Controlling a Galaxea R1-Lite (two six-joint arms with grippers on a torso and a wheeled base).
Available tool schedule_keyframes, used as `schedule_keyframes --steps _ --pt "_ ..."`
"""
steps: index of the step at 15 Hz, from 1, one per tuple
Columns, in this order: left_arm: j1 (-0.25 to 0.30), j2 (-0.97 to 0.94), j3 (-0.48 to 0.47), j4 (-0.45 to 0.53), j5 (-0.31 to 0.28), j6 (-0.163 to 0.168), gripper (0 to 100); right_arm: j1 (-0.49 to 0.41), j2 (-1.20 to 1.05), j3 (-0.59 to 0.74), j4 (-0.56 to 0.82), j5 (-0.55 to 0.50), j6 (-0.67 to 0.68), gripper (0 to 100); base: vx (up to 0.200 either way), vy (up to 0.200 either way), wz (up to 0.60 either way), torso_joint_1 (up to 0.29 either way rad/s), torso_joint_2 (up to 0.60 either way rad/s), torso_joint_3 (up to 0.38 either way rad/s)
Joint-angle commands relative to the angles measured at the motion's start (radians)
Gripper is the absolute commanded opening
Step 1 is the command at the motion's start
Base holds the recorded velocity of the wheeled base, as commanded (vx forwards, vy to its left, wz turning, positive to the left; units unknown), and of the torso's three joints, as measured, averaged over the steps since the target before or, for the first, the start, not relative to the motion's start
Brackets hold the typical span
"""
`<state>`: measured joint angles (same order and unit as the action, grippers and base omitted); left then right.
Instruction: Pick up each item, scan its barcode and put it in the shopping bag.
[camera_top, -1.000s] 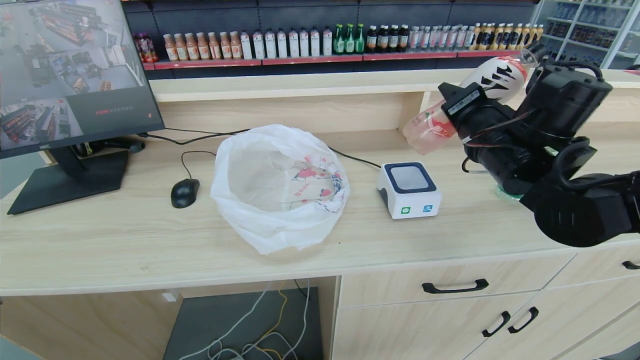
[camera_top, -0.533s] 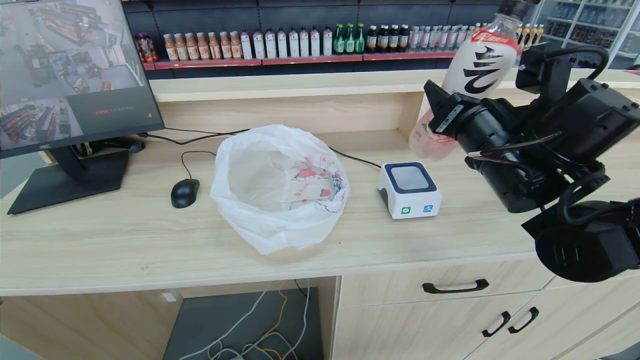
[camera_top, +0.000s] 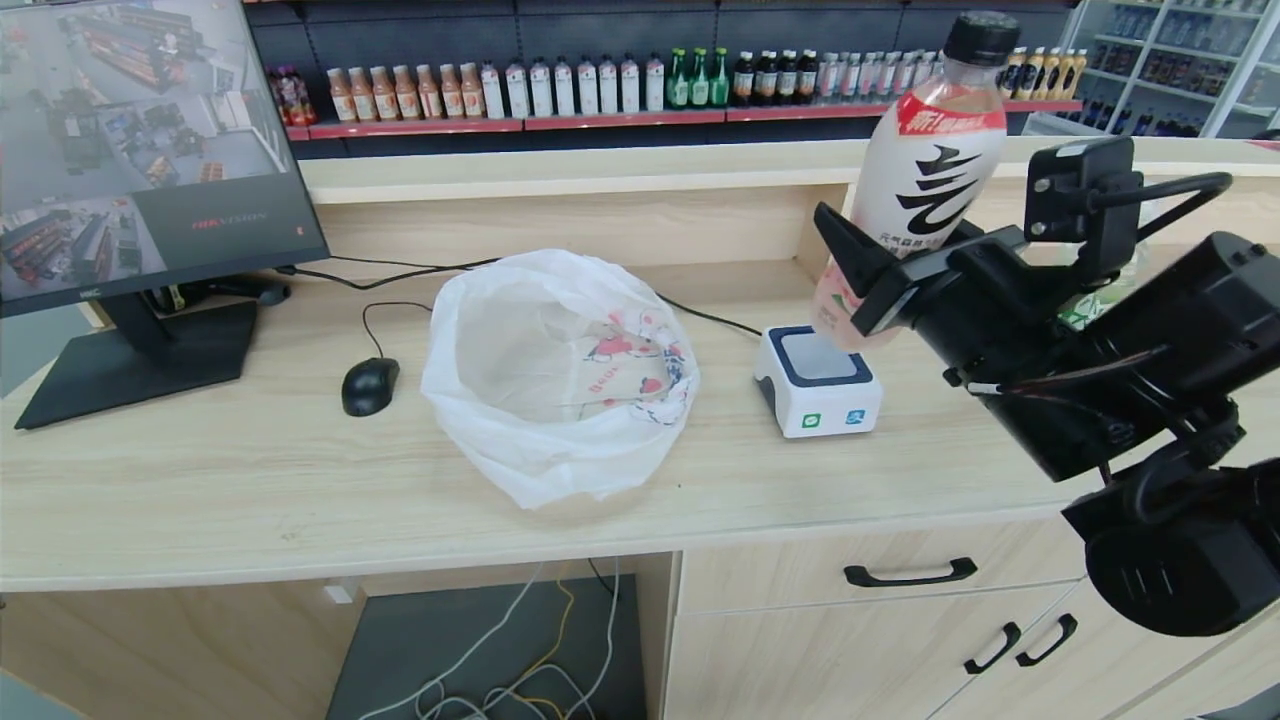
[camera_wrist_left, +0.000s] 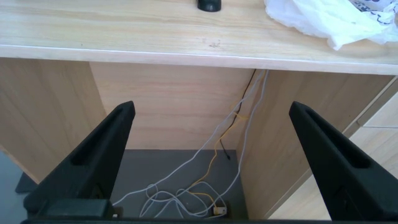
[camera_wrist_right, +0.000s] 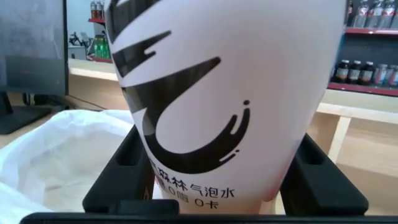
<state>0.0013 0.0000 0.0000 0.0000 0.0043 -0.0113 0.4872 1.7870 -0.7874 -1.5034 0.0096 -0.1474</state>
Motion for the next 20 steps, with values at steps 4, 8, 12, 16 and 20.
schedule_keyframes --steps 4,8,12,16,20 --pt "0.0 0.0 0.0 0.0 0.0 -0.001 100 0.011 0.04 0.008 -0.024 -0.028 0.04 0 0.0 0.2 0.0 0.0 0.0 0.002" --pt "0.0 0.0 0.0 0.0 0.0 -0.001 100 0.022 0.052 -0.009 -0.024 -0.039 0.046 0 0.0 0.2 0.0 0.006 0.0 0.004" --pt "0.0 0.0 0.0 0.0 0.0 -0.001 100 0.017 0.04 -0.001 -0.026 -0.04 0.057 0 0.0 0.2 0.0 0.004 0.0 0.002" --pt "0.0 0.0 0.0 0.0 0.0 -0.003 100 0.017 0.043 -0.004 -0.026 -0.04 0.057 0 0.0 0.2 0.0 0.001 0.0 0.002" --pt "0.0 0.0 0.0 0.0 0.0 -0.003 100 0.044 0.045 0.004 -0.011 -0.095 0.081 0 0.0 0.0 0.0 0.0 0.0 0.0"
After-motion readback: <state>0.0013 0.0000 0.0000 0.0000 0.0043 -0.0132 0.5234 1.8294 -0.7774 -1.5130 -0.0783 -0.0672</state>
